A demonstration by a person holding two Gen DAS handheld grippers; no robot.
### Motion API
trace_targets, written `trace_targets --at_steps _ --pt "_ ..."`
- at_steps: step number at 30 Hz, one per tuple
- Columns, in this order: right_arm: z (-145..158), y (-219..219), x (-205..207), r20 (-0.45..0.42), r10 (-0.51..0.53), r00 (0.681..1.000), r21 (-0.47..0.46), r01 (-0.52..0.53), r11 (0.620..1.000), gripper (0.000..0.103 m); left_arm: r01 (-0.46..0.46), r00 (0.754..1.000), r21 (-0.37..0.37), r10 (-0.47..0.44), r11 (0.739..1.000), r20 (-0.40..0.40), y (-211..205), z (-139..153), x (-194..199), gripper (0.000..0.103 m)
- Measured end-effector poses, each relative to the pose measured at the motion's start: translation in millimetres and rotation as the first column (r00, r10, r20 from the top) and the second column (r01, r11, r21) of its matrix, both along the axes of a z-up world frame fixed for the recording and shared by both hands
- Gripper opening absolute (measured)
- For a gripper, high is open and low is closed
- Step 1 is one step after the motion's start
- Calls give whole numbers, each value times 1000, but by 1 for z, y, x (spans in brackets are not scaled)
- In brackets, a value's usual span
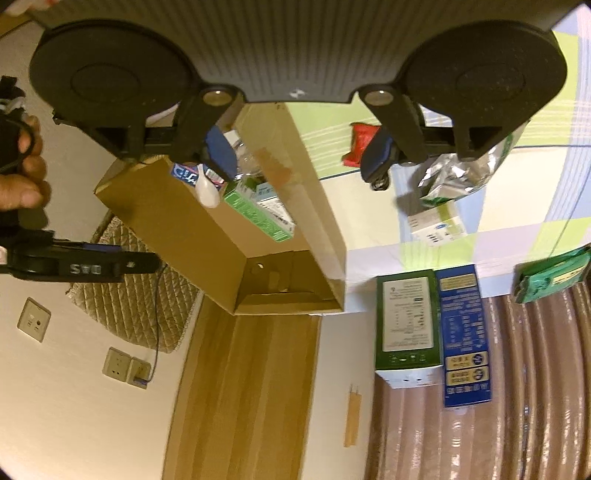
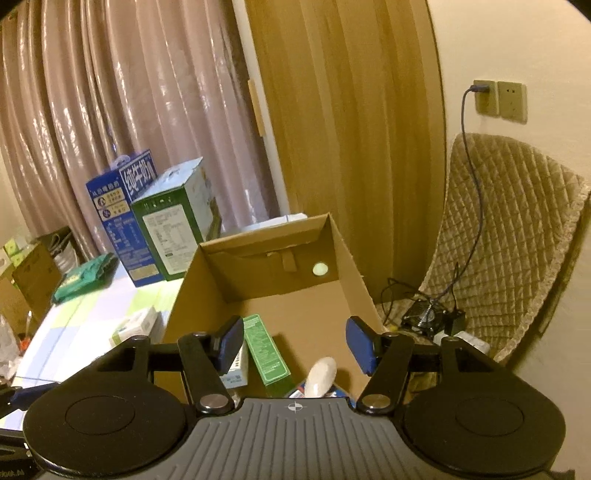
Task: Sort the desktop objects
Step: 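Move both tools back toward the red packet and foil packet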
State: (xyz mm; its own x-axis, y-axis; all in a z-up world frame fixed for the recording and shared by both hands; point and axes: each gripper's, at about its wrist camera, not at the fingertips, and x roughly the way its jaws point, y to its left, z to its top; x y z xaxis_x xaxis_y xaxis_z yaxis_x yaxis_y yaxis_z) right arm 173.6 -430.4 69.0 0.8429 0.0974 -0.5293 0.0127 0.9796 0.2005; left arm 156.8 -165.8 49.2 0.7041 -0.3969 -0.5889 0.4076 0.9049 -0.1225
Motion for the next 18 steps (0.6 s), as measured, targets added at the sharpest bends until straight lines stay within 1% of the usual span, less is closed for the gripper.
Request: trace_targets --at_steps 3,5,6,8,9,11,14,16,18 --pt "5 5 -18 13 -2 1000 17 2 1000 66 -13 1000 9 13 1000 8 12 2 -9 74" --pt "8 12 -34 22 3 1000 35 -4 999 74 -24 1000 12 24 1000 10 22 3 -16 76" --pt "9 16 -43 29 6 1000 44 -7 999 76 -32 999 16 32 999 13 27 3 -20 78" --pt "13 27 -60 43 15 999 65 -18 998 84 -55 998 21 55 998 15 41 3 -28 79" --pt "14 33 -68 49 24 999 73 -27 997 85 -64 998 24 63 998 15 48 3 -32 81" --pt "15 48 -83 54 41 998 85 -45 995 91 -89 996 33 88 996 17 62 2 -41 85" --pt "16 72 -101 51 85 995 89 -90 992 98 -120 993 59 119 991 15 86 0 -53 90" --pt "14 88 -110 45 108 993 89 -112 990 101 -143 990 75 142 987 17 102 0 -60 95" --pt "12 101 -118 32 128 991 94 -130 987 101 -162 987 89 161 983 22 118 1 -66 98"
